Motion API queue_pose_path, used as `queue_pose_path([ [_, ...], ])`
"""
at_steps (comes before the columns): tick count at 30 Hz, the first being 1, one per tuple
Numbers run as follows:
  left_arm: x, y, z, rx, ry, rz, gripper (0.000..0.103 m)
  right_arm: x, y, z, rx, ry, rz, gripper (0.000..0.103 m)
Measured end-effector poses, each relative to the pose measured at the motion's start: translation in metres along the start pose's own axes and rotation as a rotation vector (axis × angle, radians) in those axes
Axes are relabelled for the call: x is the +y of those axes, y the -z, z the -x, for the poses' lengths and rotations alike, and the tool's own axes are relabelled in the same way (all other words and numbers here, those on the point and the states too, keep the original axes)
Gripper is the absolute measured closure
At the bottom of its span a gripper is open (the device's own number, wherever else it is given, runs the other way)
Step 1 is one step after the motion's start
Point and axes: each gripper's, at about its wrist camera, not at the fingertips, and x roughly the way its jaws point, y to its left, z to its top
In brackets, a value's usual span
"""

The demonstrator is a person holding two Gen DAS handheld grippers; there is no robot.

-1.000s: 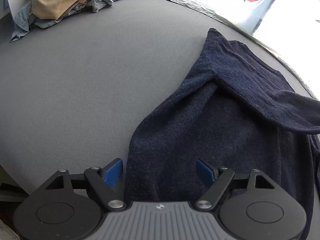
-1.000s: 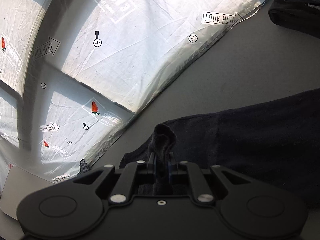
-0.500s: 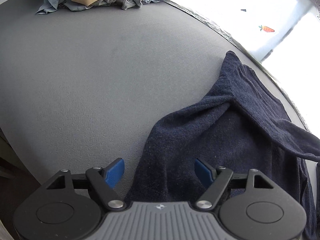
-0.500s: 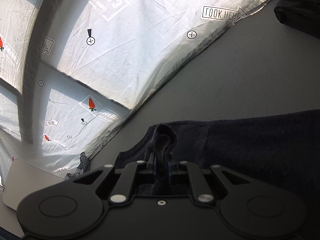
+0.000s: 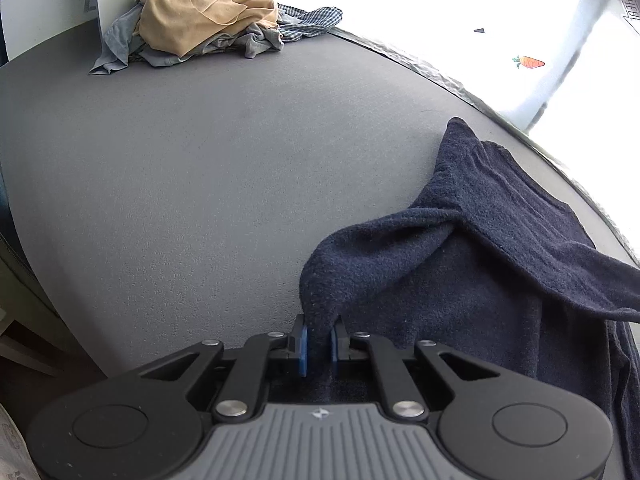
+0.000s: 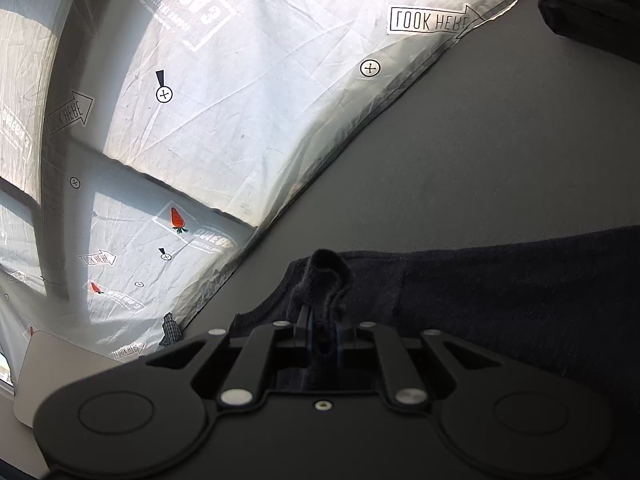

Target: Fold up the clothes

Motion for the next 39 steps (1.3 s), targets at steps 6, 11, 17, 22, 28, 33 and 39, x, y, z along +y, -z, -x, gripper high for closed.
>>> queue_pose_path([
  [6,-0.012,-0.006,-0.003,0.035,-0.011,-0.018,0.092,-0.006,-0.006,0.002,-0.009,-0.009,-0.021,0.092],
  [11,-0.010,-0.008,-0.011,0.068,-0.014,0.015,0.092,-0.012,-0.004,0.002,-0.001,-0.004,-0.032,0.092],
  [17,-0.013,-0.008,-0.010,0.080,-0.012,0.012,0.092,-0.019,-0.004,0.002,0.000,0.010,-0.034,0.092],
  [22,-0.018,-0.005,-0.011,0.112,0.022,-0.032,0.091,-0.023,-0.006,0.004,-0.009,0.016,-0.039,0.092],
  [28,-0.021,-0.005,-0.008,0.123,0.071,-0.065,0.085,-0.032,-0.016,0.013,-0.049,0.026,-0.050,0.092],
  [33,-0.027,-0.007,0.000,0.131,0.128,-0.120,0.073,-0.047,-0.030,0.023,-0.089,0.052,-0.074,0.092],
  [39,-0.029,-0.010,0.012,0.128,0.266,-0.119,0.062,-0.070,-0.039,0.030,-0.112,0.133,-0.084,0.092],
])
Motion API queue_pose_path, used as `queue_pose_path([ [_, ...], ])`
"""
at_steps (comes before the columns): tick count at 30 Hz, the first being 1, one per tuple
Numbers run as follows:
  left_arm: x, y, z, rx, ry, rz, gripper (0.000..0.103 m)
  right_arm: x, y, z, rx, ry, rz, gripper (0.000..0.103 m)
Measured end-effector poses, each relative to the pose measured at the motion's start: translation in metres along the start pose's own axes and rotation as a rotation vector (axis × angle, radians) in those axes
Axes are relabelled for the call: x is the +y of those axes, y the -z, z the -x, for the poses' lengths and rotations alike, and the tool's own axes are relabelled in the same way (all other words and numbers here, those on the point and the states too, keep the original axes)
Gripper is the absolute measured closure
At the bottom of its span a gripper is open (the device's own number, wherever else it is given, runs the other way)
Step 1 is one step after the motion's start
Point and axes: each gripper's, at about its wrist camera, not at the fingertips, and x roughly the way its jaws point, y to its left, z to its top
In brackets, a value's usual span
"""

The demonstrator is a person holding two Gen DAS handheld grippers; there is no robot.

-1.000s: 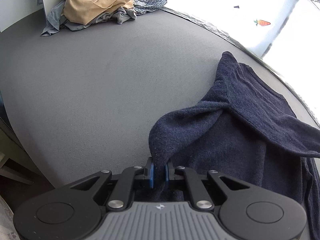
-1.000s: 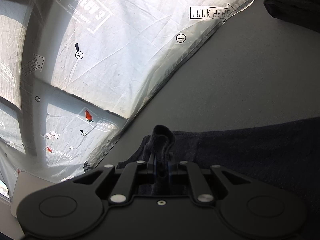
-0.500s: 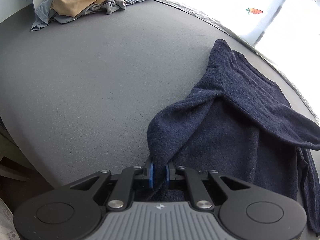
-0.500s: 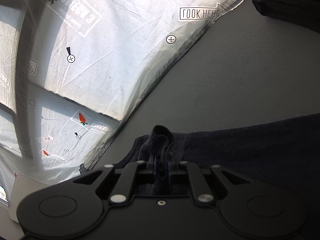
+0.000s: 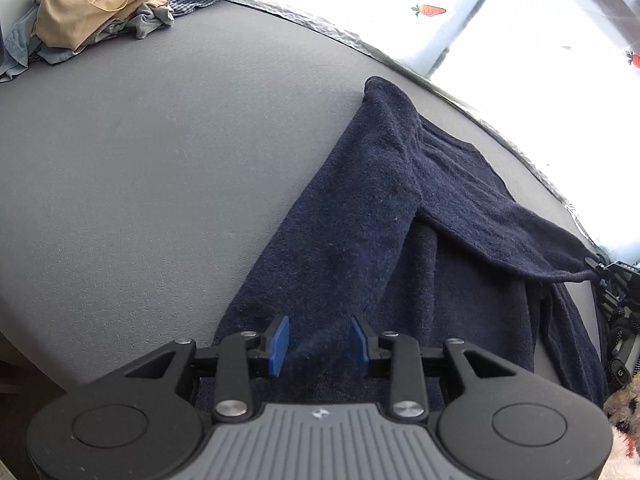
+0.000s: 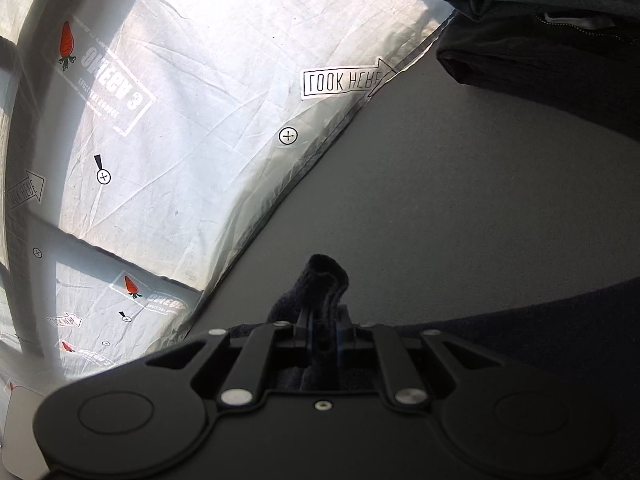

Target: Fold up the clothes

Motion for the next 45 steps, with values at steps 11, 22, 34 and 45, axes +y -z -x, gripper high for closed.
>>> queue_pose_path([
  [11,0.009,0.001,-0.010,-0.016,-0.045,0.051,0.054,-0.024,0.015,0.005,0.025,0.115,-0.019,0.087],
  [22,0.046,0.013,-0.008,-0.016,-0.081,0.127,0.053,-0.025,0.045,0.051,-0.006,0.088,-0.082,0.076],
  [34,0.069,0.000,-0.026,0.119,-0.061,-0.049,0.053,0.031,0.165,0.050,0.128,-0.078,-0.147,0.087],
  [45,0.082,-0.002,-0.046,0.254,0.030,-0.274,0.052,0.100,0.283,0.019,0.353,-0.133,-0.133,0.087],
])
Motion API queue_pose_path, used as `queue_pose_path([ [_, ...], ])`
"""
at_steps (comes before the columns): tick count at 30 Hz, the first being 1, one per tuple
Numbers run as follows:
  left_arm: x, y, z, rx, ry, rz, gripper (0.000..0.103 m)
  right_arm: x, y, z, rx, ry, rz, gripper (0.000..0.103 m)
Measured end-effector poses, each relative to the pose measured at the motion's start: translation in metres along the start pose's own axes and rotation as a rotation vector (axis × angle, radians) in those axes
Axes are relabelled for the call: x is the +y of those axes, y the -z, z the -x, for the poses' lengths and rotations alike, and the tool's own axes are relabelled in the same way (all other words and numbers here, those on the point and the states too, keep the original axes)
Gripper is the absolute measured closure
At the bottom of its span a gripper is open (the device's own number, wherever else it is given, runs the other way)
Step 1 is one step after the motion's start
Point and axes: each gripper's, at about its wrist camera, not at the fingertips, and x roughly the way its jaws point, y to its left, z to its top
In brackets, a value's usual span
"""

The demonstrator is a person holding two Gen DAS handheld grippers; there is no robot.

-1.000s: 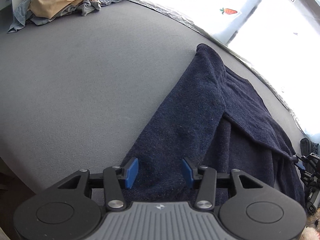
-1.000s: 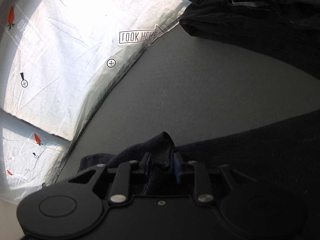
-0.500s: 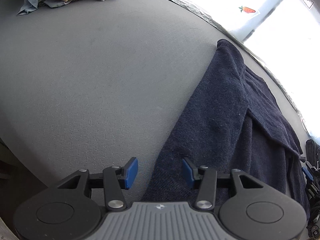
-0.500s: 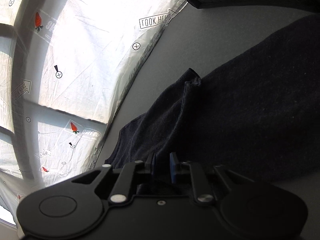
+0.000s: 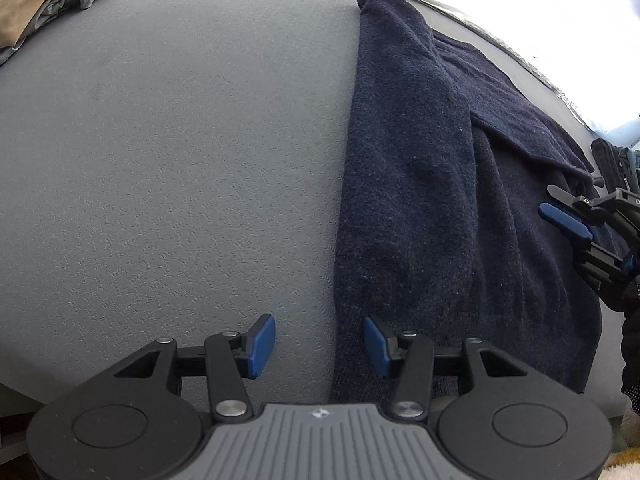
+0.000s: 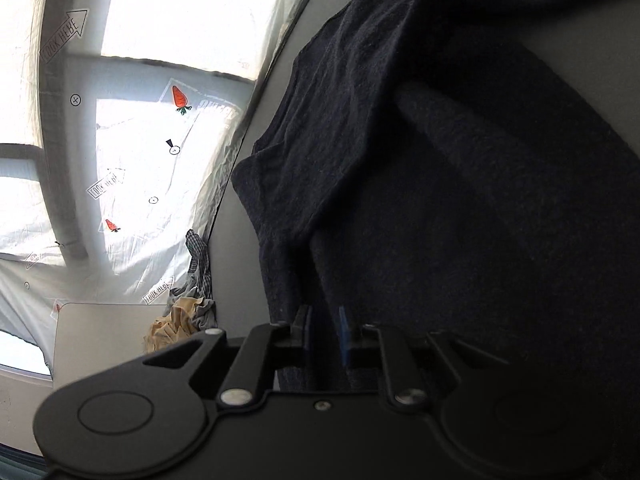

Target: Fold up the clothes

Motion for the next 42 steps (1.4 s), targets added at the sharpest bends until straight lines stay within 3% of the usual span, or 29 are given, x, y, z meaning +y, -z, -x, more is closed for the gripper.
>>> queue_pose_path([
  [9,0.007,-0.004,-0.006,0.047,0.074,-0.097,0.051,0.018,0.061,-0.029,0.085,0.023,0.042,0.086],
  [13,0.007,-0.005,-0.007,0.059,0.097,-0.140,0.050,0.024,0.077,-0.039,0.100,0.049,0.079,0.078],
  [18,0.009,-0.006,-0.006,0.073,0.115,-0.168,0.049,0.029,0.091,-0.051,0.127,0.078,0.128,0.079],
  [19,0.009,-0.007,-0.006,0.074,0.116,-0.169,0.049,0.030,0.093,-0.051,0.131,0.070,0.141,0.085],
  [21,0.009,-0.007,-0.006,0.075,0.115,-0.166,0.049,0.033,0.094,-0.051,0.139,0.055,0.158,0.096],
  [28,0.012,-0.012,0.002,0.020,0.055,-0.134,0.042,0.048,0.082,-0.015,0.064,-0.040,0.217,0.098],
  [31,0.015,-0.013,0.002,0.023,0.074,-0.100,0.042,0.045,0.073,-0.011,0.044,0.046,0.245,0.097],
  [34,0.011,-0.014,0.000,0.027,0.083,-0.100,0.042,0.032,0.071,-0.021,0.088,0.170,0.248,0.091],
  [42,-0.010,-0.015,-0.013,0.044,0.035,-0.120,0.041,0.029,0.068,-0.023,0.145,0.167,0.294,0.087],
])
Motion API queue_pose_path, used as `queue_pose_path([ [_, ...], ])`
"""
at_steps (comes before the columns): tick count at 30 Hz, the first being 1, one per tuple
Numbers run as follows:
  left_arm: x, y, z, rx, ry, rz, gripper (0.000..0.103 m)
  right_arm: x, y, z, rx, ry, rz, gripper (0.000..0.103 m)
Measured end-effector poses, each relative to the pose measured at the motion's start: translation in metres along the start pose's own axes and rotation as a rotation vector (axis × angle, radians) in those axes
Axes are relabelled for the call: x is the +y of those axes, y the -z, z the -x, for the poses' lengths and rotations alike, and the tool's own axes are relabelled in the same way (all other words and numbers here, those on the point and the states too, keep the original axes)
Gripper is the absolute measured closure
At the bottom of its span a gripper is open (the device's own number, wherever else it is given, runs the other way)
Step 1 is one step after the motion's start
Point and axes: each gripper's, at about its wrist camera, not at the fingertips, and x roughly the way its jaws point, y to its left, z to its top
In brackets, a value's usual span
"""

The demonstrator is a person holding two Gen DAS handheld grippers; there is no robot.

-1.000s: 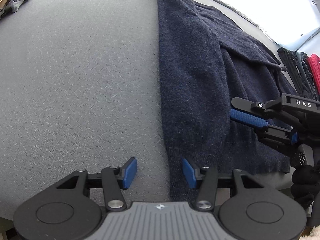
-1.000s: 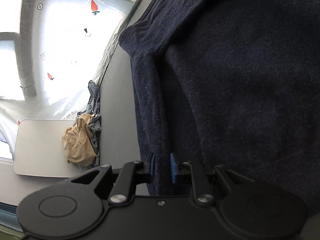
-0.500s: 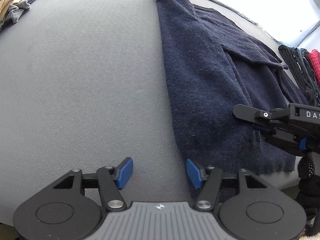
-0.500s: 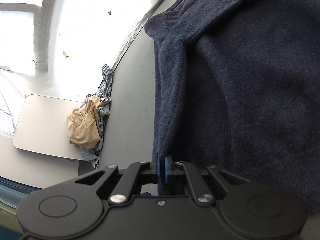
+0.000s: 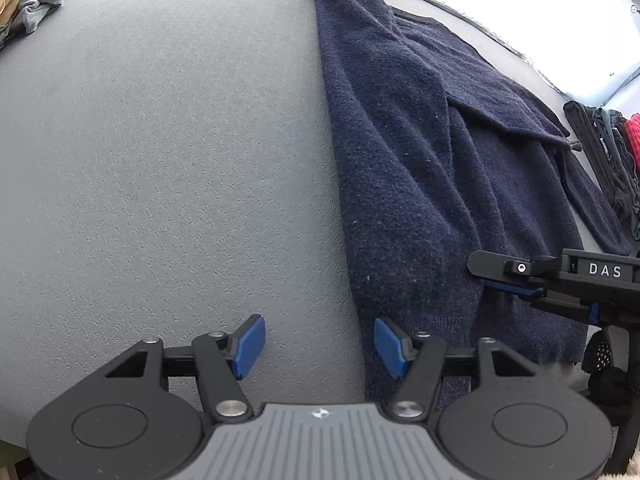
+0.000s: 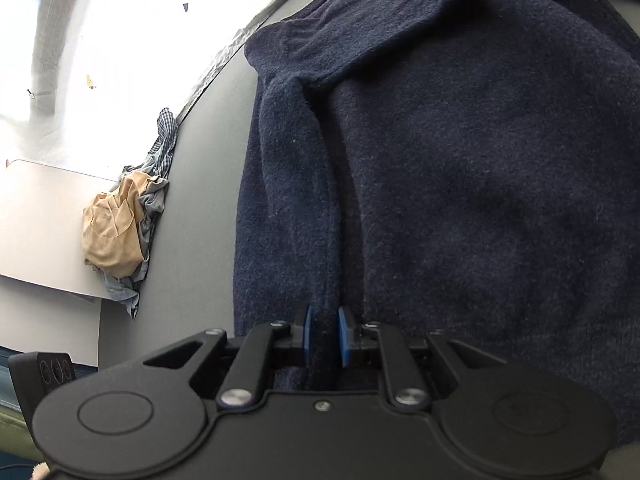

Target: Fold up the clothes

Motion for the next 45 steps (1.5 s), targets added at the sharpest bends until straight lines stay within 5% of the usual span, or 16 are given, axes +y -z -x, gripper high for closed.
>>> queue_pose_path([
  [6,-0.011,-0.008,0.000,-0.014,-0.067,-0.027,0.040,-0.009,-0.020,0.028,-0.093,0.014,0.010,0.076],
  [11,-0.005,-0.027,0.010,-0.093,-0.088,0.051,0.030,-0.026,-0.044,0.056,-0.212,0.093,0.011,0.062],
  [17,-0.004,-0.060,0.012,-0.167,-0.092,0.136,0.011,-0.055,-0.075,0.088,-0.367,0.169,-0.046,0.037],
  [21,-0.018,-0.093,-0.003,-0.161,-0.108,0.119,0.011,-0.077,-0.109,0.111,-0.492,0.251,-0.114,0.019],
  [29,-0.040,-0.166,-0.040,-0.137,-0.141,0.087,0.010,-0.128,-0.178,0.135,-0.699,0.357,-0.207,0.020],
  [37,-0.069,-0.220,-0.089,-0.050,-0.205,0.020,0.008,-0.164,-0.238,0.120,-0.663,0.457,-0.186,0.033],
  [41,-0.069,-0.224,-0.105,-0.022,-0.220,0.055,0.000,-0.164,-0.252,0.107,-0.619,0.434,-0.112,0.039],
  [44,-0.073,-0.222,-0.106,-0.032,-0.240,0.048,0.000,-0.162,-0.253,0.105,-0.592,0.391,-0.144,0.061],
  [45,-0.073,-0.221,-0.105,-0.038,-0.240,0.049,0.000,-0.164,-0.252,0.105,-0.585,0.362,-0.169,0.082],
])
